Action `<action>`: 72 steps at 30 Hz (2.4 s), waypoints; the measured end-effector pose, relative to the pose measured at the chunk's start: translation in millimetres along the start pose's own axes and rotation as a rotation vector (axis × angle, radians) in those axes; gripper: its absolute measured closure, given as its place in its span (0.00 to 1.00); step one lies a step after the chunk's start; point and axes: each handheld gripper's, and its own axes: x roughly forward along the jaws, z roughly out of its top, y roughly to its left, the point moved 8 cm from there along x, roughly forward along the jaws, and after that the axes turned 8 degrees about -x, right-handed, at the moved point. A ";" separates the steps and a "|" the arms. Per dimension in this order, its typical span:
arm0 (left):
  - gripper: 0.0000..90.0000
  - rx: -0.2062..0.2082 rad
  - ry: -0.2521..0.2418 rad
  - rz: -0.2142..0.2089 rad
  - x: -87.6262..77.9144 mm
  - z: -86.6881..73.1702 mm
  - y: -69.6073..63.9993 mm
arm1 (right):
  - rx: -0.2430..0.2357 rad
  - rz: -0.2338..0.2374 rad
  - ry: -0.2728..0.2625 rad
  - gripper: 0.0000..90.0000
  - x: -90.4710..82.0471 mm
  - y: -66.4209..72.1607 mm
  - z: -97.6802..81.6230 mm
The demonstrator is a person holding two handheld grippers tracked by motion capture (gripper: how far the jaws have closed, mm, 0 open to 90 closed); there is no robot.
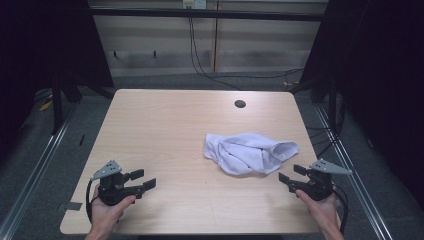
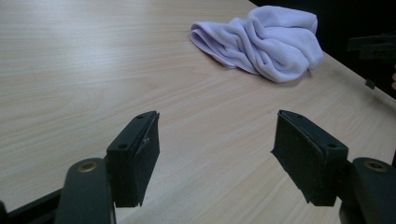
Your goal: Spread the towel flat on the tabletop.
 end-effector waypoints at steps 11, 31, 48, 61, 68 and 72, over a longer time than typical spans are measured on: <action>0.35 0.057 0.084 -0.002 10.5 -6.2 4.6 | -0.052 0.090 0.029 0.36 14.3 -0.7 11.4; 0.42 0.054 0.076 -0.049 10.1 -4.2 1.7 | -0.095 0.165 0.089 0.31 87.9 -17.4 50.5; 0.40 0.058 0.095 -0.041 28.2 2.2 -4.1 | -0.179 0.169 0.181 0.80 124.3 8.0 30.7; 0.43 0.087 0.111 -0.093 36.8 10.3 -17.6 | -0.255 0.426 0.177 0.79 137.7 101.0 35.6; 0.47 0.194 0.117 -0.182 53.5 32.8 -50.7 | -0.306 0.584 0.181 0.68 124.9 150.9 43.0; 0.60 0.206 0.116 -0.179 65.3 43.1 -55.1 | -0.266 0.561 0.112 0.58 105.0 142.4 57.2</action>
